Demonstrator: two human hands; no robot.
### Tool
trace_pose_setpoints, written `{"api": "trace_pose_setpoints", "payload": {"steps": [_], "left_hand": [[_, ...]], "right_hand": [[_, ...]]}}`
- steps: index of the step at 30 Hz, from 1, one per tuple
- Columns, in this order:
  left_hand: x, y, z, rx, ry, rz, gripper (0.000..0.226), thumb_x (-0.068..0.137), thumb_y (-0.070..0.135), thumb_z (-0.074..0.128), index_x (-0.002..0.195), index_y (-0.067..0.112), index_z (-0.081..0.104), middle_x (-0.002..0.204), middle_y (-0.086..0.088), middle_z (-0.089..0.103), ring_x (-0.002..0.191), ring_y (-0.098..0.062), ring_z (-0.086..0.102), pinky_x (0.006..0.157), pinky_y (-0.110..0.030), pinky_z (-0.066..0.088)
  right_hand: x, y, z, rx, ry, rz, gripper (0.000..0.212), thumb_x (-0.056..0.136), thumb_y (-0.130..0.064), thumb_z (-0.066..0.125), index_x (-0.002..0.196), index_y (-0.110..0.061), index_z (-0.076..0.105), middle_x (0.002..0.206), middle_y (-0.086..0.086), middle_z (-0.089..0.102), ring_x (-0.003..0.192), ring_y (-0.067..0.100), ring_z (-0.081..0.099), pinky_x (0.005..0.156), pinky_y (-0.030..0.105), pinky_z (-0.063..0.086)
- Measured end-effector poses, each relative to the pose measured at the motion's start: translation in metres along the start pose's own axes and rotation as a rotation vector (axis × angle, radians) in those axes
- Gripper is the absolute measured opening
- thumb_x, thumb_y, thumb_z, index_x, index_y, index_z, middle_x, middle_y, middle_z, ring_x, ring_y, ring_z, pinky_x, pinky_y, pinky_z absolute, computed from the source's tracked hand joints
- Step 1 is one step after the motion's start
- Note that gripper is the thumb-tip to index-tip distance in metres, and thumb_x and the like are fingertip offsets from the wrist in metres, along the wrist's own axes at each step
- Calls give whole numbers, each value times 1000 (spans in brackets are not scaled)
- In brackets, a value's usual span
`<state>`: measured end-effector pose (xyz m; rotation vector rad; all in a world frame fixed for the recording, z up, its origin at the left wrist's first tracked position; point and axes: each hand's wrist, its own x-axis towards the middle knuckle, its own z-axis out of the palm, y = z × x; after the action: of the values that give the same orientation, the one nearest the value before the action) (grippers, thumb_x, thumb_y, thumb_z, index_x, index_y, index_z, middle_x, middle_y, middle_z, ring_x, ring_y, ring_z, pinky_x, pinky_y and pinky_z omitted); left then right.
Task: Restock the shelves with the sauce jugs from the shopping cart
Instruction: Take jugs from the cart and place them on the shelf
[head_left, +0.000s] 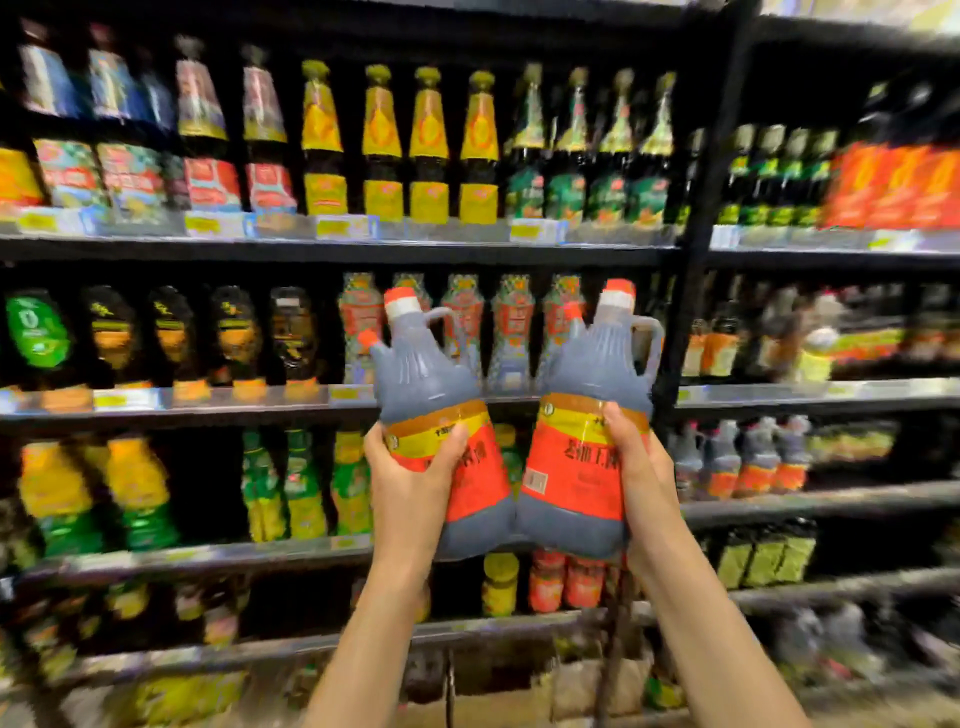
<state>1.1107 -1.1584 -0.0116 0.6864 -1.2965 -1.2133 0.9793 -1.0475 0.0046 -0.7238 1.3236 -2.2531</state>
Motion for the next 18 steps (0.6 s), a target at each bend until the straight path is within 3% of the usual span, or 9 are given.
{"api": "trace_pose_setpoints", "payload": {"steps": [2, 4, 7, 11, 15, 18], "left_hand": [[-20, -2, 48, -46, -66, -3, 80, 62, 38, 80, 127, 10, 42, 111, -4, 61, 89, -11, 61, 73, -18, 46], [-44, -3, 97, -76, -126, -5, 76, 65, 36, 79, 126, 11, 42, 108, -1, 60, 84, -3, 58, 67, -11, 46], [-82, -1, 171, -131, -205, -49, 77, 59, 44, 77, 122, 17, 42, 107, -1, 61, 87, -5, 59, 75, -25, 48], [-129, 4, 270, -222, -312, -95, 74, 68, 35, 77, 128, 13, 38, 106, -1, 59, 84, -3, 58, 67, -22, 46], [-171, 6, 358, -257, -433, -119, 57, 79, 23, 71, 126, 13, 39, 102, 1, 61, 82, -5, 60, 61, -19, 49], [-195, 4, 418, -310, -535, -129, 83, 61, 42, 78, 128, 14, 39, 109, -3, 62, 89, -13, 63, 70, -29, 51]], "right_hand": [[6, -23, -47, -1, 45, -27, 41, 70, -33, 72, 106, -18, 59, 80, -3, 72, 64, 7, 69, 54, 22, 55], [10, -48, -96, -8, 93, -60, 40, 71, -34, 68, 106, -17, 58, 75, -5, 73, 64, 9, 69, 55, 24, 56], [16, -88, -168, -62, 164, -105, 39, 71, -33, 73, 104, -18, 61, 83, -2, 74, 69, 11, 70, 63, 28, 59], [23, -141, -258, -131, 252, -149, 63, 65, -44, 63, 118, -12, 57, 100, 9, 71, 74, 16, 71, 68, 33, 59], [31, -184, -339, -138, 369, -193, 69, 63, -47, 61, 121, -11, 56, 92, 4, 72, 69, 15, 71, 57, 29, 58], [38, -207, -394, -145, 438, -221, 62, 70, -45, 60, 123, -13, 56, 99, 7, 71, 74, 17, 71, 61, 31, 59]]}}
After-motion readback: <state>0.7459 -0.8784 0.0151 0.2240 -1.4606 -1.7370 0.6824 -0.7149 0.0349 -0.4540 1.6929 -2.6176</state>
